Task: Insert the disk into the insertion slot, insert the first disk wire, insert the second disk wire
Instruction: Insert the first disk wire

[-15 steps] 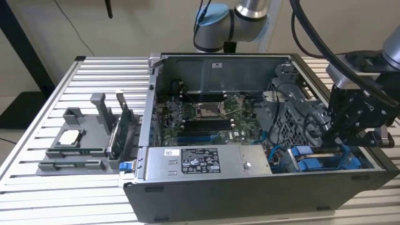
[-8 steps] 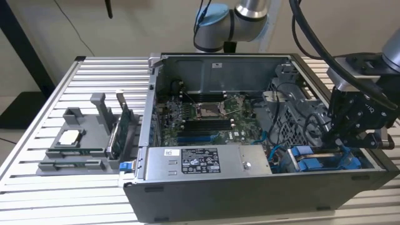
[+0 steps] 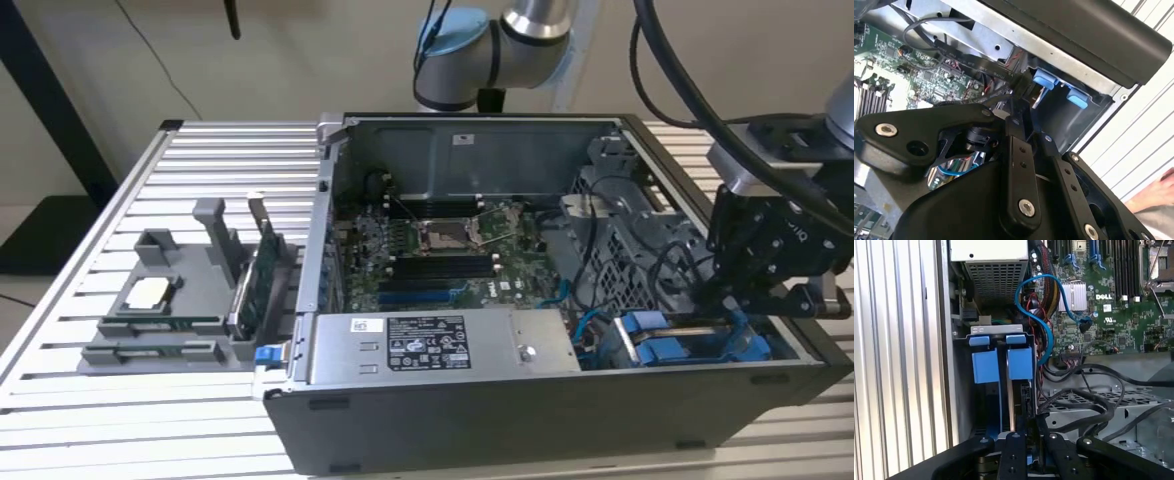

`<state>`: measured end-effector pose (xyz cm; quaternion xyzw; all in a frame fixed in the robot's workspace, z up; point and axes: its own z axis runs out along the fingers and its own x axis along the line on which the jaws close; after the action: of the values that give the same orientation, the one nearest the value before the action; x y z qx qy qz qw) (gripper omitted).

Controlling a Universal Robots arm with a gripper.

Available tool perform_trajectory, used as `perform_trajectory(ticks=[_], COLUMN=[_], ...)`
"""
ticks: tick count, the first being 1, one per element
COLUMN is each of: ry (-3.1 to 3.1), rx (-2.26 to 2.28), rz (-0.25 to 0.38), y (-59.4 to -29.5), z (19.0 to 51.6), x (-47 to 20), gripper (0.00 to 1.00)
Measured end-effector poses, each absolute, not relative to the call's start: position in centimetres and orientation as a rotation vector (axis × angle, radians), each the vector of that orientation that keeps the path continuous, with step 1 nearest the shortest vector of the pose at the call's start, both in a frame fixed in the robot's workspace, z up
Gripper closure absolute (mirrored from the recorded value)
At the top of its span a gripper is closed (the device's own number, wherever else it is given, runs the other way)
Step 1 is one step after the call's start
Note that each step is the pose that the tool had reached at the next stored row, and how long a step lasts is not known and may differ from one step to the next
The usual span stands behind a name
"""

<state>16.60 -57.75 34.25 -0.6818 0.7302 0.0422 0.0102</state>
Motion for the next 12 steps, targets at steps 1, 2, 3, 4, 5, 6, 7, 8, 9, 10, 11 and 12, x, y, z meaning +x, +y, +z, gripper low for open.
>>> perform_trajectory(ticks=[1, 2, 3, 4, 5, 6, 7, 8, 9, 10, 11, 12], ry=[2.272, 2.261, 2.255, 2.250, 2.242, 2.234, 2.230, 2.225, 2.221, 2.217, 2.215, 2.212], rx=[-2.135, -2.146, -2.151, -2.156, -2.165, -2.172, -2.176, -2.180, -2.184, -2.187, -2.190, -2.192], rz=[0.132, 0.132, 0.132, 0.133, 0.133, 0.133, 0.134, 0.134, 0.135, 0.135, 0.136, 0.136], y=[-57.73, -57.72, -57.71, -57.69, -57.62, -57.58, -57.58, -57.57, -57.57, -57.57, -57.57, -57.57], z=[34.22, 34.19, 34.18, 34.18, 34.18, 34.17, 34.17, 34.17, 34.17, 34.17, 34.17, 34.17], x=[16.61, 16.61, 16.61, 16.61, 16.61, 16.62, 16.64, 16.68, 16.74, 16.79, 16.86, 16.93], gripper=[0.81, 0.81, 0.81, 0.81, 0.81, 0.81, 0.81, 0.81, 0.81, 0.81, 0.81, 0.81])
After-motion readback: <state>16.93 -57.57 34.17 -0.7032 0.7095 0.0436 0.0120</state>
